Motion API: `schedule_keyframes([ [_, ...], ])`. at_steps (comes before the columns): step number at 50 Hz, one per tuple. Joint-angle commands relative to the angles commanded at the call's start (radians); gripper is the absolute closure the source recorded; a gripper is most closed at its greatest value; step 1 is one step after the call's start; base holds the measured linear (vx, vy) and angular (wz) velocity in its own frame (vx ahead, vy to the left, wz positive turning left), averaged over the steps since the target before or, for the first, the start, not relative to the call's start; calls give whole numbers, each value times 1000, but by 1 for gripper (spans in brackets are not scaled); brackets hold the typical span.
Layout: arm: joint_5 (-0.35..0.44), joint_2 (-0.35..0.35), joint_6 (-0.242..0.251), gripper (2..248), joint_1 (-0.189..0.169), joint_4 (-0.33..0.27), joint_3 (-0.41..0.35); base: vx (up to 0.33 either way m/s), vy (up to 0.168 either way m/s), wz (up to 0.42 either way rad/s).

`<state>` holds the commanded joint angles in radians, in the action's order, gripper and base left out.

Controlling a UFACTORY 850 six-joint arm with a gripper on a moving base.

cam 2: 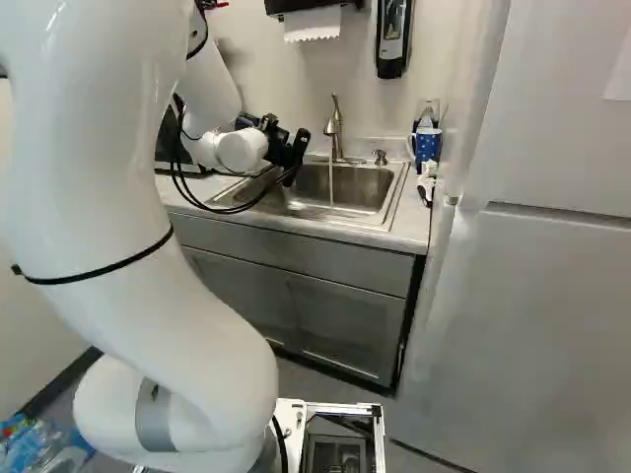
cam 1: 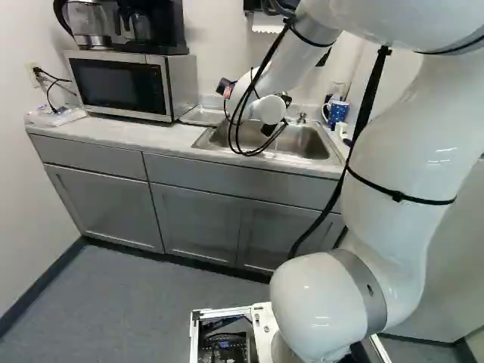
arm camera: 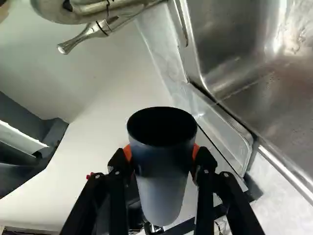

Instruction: Rinse the cup and place it in the tray

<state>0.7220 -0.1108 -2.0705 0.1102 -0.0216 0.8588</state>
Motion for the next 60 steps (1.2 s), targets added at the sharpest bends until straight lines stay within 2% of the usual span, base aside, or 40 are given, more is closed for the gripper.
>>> schedule_keyframes([
  [10,0,0,0,124,0,0,0,0,0,0],
  [16,0,0,32,124,0,0,0,0,0,0],
  [60,0,0,484,124,0,0,0,0,0,0],
])
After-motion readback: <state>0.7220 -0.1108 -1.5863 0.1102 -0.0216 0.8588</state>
